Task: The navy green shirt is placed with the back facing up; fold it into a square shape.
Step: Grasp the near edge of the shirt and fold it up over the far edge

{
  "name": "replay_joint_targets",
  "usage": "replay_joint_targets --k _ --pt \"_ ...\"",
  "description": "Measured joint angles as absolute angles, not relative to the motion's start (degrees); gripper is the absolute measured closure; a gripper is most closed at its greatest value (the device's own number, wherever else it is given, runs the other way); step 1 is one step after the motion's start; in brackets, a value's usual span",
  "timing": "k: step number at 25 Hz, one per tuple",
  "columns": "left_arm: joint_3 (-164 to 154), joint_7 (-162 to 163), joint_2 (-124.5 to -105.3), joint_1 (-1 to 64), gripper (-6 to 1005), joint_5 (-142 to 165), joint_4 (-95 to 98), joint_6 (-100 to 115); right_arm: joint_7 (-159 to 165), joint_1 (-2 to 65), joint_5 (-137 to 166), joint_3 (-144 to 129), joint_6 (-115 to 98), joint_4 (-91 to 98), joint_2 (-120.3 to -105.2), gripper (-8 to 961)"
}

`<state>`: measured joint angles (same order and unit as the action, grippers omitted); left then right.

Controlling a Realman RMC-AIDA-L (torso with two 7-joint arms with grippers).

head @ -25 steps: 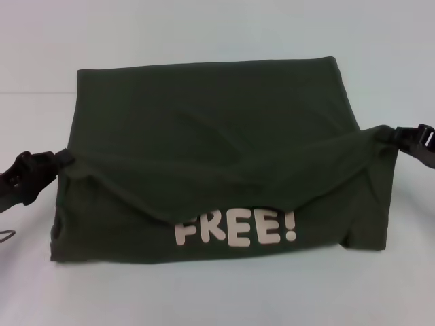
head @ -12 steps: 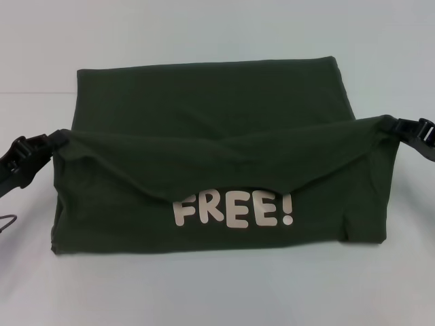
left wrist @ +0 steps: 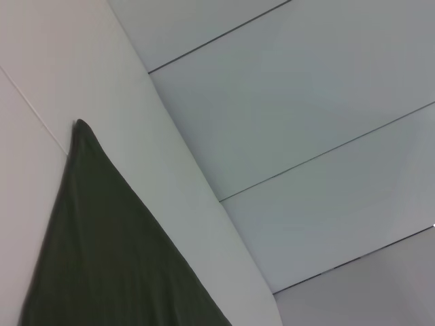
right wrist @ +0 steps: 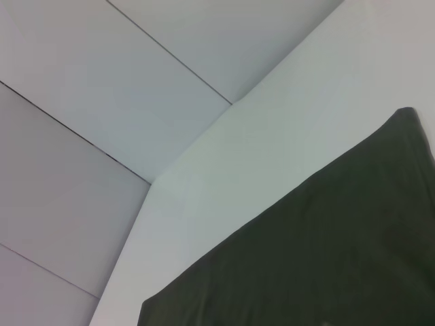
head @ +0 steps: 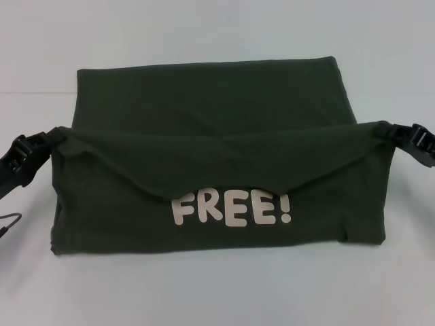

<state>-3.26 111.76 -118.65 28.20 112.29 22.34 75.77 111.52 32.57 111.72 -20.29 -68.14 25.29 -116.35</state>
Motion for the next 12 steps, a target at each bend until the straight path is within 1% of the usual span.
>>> replay_joint_targets --k 3,7,12 --pt "-3.2 111.3 -118.69 28.3 950 112.2 22.1 75.8 110.9 32.6 110.9 -20.2 -68.1 25.3 -116.69 889" --pt "-3.2 110.5 -119.26 28.2 951 110.6 22.0 75.8 108.1 32.3 108.0 -20.3 -69.1 25.2 -117.29 888" --pt "-3.2 110.3 -119.46 28.0 951 109.2 22.0 75.7 107.4 32.1 106.8 -20.2 -68.9 25.1 -117.56 887"
